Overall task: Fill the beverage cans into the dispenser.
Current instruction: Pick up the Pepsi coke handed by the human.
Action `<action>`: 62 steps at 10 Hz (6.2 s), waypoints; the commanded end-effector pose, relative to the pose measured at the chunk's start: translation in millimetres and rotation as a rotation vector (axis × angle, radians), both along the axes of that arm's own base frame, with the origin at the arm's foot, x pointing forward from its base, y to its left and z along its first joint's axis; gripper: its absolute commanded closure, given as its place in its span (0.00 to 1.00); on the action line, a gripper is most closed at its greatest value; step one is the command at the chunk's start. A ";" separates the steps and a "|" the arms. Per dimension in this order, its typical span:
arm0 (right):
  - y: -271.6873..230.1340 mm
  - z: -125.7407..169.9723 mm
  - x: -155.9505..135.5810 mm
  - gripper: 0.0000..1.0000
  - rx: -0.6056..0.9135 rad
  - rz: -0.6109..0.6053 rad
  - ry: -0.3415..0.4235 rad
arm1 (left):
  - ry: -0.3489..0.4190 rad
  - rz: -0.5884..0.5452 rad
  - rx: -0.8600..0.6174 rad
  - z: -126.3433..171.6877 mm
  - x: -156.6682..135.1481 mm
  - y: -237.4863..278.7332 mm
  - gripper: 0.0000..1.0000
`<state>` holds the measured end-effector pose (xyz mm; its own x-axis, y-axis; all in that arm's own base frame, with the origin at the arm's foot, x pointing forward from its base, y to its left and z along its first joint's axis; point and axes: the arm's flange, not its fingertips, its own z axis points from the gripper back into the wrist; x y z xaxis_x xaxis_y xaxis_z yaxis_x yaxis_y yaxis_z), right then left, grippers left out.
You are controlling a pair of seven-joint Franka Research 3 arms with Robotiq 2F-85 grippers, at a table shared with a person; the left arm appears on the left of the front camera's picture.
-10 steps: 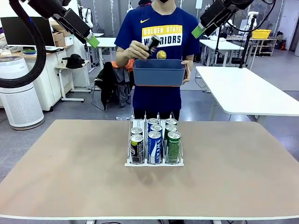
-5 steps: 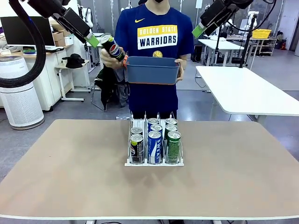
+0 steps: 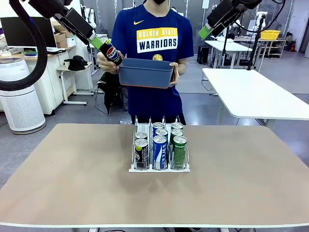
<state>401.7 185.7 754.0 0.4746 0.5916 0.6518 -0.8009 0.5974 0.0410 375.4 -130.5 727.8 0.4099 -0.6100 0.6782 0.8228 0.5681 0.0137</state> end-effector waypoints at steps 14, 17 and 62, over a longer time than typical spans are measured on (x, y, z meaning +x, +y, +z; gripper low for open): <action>-0.1 0.0 0.5 0.00 0.012 0.001 0.005 | 0.015 0.003 -0.015 -3.2 -3.2 0.9 0.00; -0.1 0.0 0.5 0.00 0.012 0.001 0.005 | 0.027 0.011 0.027 -8.8 7.6 -8.3 0.00; -0.1 0.0 0.5 0.00 0.012 0.001 0.005 | -0.197 -0.166 0.139 -65.5 151.8 -0.1 1.00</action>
<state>401.9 185.5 753.9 0.4750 0.5913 0.6517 -0.8006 0.5978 0.0411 526.1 -131.8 660.1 0.1391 -0.7413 0.6566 0.8802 0.3964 0.2611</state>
